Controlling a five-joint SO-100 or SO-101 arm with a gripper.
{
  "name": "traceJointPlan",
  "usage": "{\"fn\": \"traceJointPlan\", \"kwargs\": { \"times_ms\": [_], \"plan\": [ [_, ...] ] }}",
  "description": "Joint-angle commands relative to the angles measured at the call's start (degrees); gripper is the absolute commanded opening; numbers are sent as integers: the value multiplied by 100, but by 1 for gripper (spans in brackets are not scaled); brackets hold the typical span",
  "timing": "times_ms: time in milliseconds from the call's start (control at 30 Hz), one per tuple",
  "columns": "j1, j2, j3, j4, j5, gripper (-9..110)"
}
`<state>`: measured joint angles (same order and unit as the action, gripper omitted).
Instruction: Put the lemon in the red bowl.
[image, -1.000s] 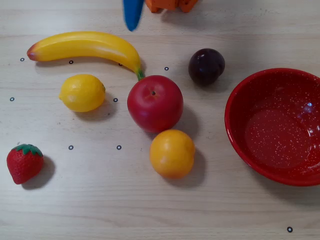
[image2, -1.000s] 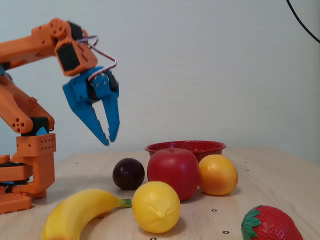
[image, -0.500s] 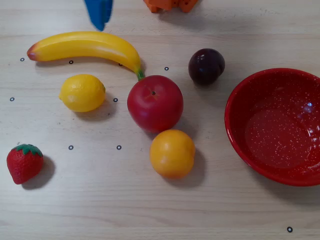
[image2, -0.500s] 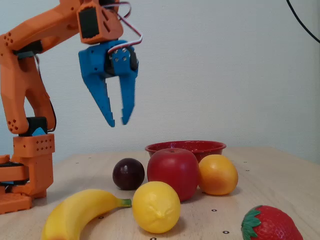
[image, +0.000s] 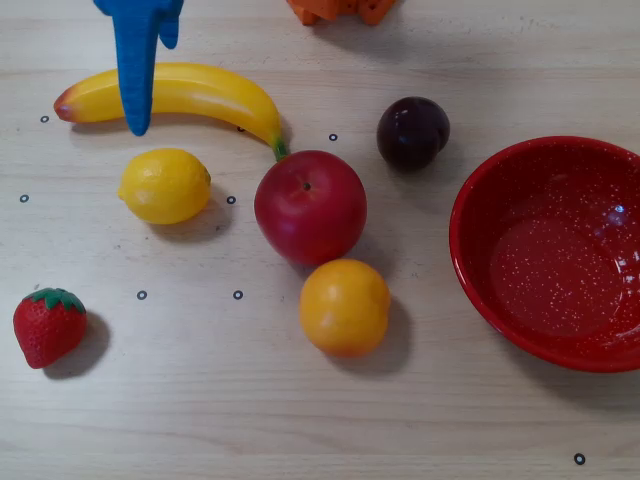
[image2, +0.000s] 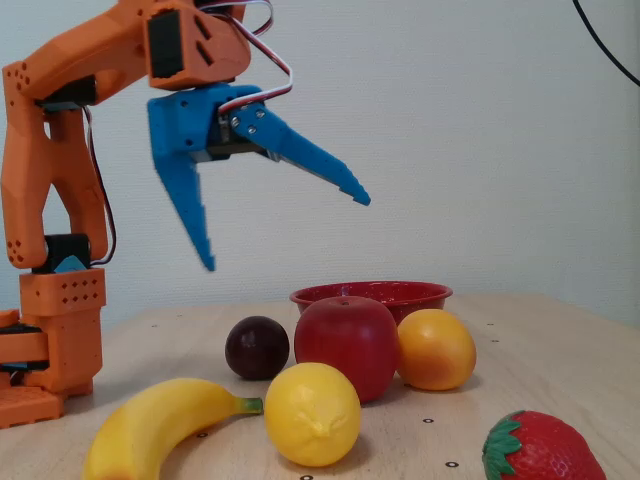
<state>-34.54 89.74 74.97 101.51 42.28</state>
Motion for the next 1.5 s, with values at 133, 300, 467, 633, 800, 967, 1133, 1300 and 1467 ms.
{"fn": "traceJointPlan", "kwargs": {
  "times_ms": [133,300,467,633,800,967,1133,1300,1467],
  "plan": [
    [-352,-211,9,-431,290,69],
    [-360,-633,0,-782,272,74],
    [-334,-1037,-53,-1090,308,77],
    [-264,-1415,-132,-1389,334,78],
    [-211,-1687,-211,-1564,422,77],
    [-158,-1907,-255,-1731,457,77],
    [-70,-2101,-290,-1925,422,77],
    [35,-2294,-343,-2092,387,76],
    [123,-2514,-475,-2206,369,75]
  ]
}}
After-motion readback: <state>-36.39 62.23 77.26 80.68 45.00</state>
